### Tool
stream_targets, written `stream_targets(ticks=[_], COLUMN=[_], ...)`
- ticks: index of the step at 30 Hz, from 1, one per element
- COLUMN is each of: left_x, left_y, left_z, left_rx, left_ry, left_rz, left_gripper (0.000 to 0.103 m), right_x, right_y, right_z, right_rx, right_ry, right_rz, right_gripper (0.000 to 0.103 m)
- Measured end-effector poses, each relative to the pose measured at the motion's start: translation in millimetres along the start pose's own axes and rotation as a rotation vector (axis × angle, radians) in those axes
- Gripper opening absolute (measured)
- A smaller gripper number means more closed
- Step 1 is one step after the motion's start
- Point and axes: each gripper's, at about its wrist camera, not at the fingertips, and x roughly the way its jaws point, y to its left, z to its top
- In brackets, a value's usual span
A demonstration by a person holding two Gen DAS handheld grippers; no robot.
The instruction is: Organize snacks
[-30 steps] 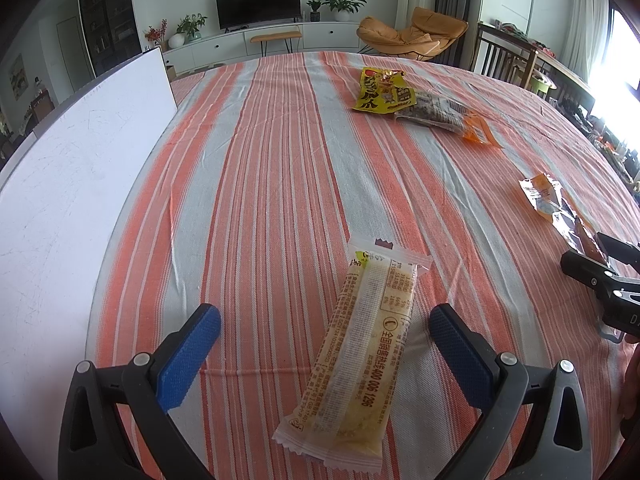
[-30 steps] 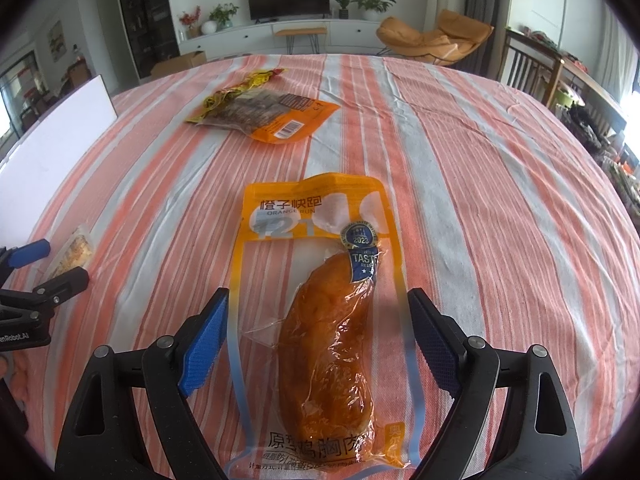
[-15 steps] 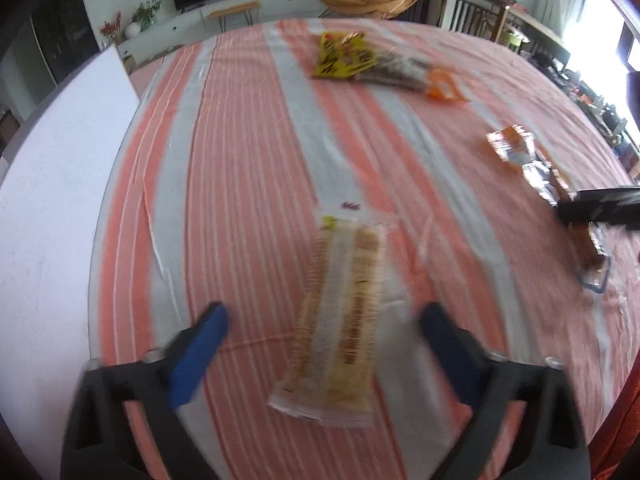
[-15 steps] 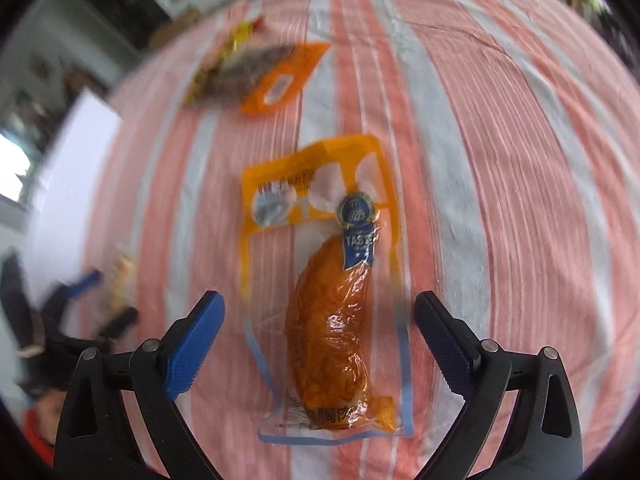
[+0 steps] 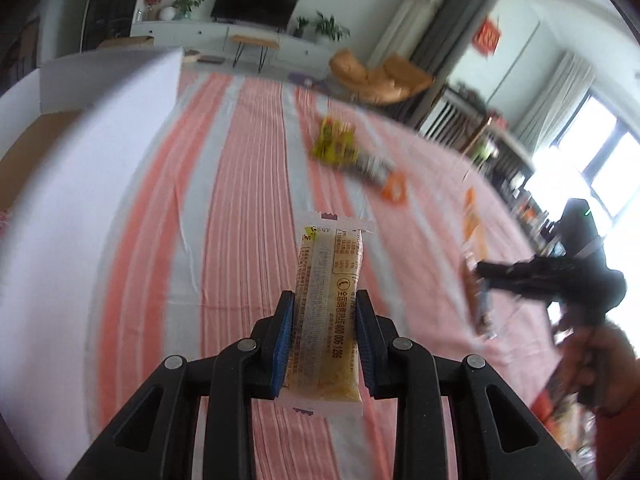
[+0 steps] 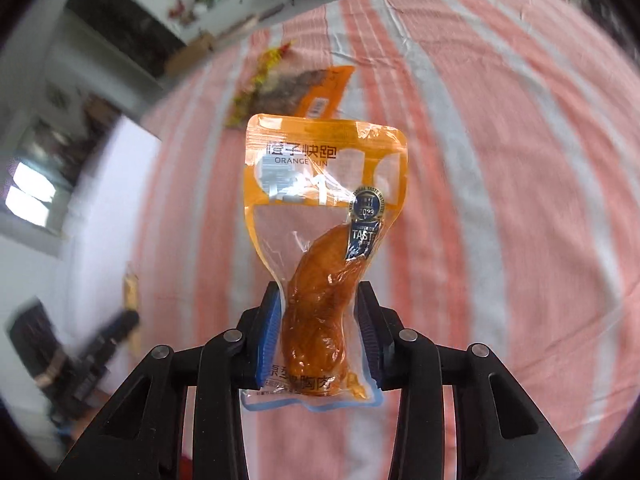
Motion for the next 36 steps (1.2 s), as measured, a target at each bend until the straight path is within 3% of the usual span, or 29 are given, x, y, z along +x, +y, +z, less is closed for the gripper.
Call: stream_targets(ticks=[3,6,10,13,15,16,17,19,22,24,26,29,31,33,36], left_x=[-41,-86,-136,-166,-176,-178,-183,-194,-208,-206,-201,-187,-167,-145,-94], left_y=[10,35,91,142,177,191,202,219,226,214,188,137,87,42,-8], left_z=[18,40,56,55,50,46,41,27,6,-4,-8,-4,4,8,9], left_rx=[-0.043,-0.065,-0.102,-0.152,-0.188,-0.208,-0.226,-0.262,-0.304,-0.317,-0.286,-0.196,-0.098,-0.005,0.083], left_ry=[-0.075,-0.142,-0.190,-0.192,-0.166,-0.154,-0.153,-0.165,-0.202,-0.215,-0.230,-0.243,-0.231,-0.209,-0.148], left_rz=[-0.041,-0.001,0.171,0.334,0.477,0.520,0.554,0.602,0.594,0.560,0.498,0.391,0.295,0.207,0.109], left_gripper=[0.029,0.029,0.029,0.031,0.058,0.083,0.089,0.089,0.089,0.089,0.089,0.089,0.091,0.101,0.103], right_x=[-2,-8,-5,11,29,41,51,69,69,60,53,54,62,60,41], right_y=[25,92,209,296,349,372,385,402,392,369,340,268,206,143,69], right_z=[5,13,12,1,-11,-19,-25,-35,-38,-38,-40,-42,-38,-38,-39], right_rx=[0.037,-0.034,-0.181,-0.304,-0.389,-0.434,-0.457,-0.480,-0.494,-0.534,-0.594,-0.671,-0.662,-0.610,-0.517], right_ry=[-0.001,0.007,0.039,0.084,0.110,0.128,0.144,0.170,0.128,0.041,-0.040,-0.151,-0.179,-0.192,-0.214], right_rz=[0.139,0.261,0.425,0.489,0.503,0.503,0.495,0.485,0.490,0.406,0.289,0.009,-0.171,-0.318,-0.425], right_gripper=[0.038,0.038,0.040,0.042,0.055,0.071,0.079,0.079,0.079,0.079,0.079,0.079,0.079,0.079,0.079])
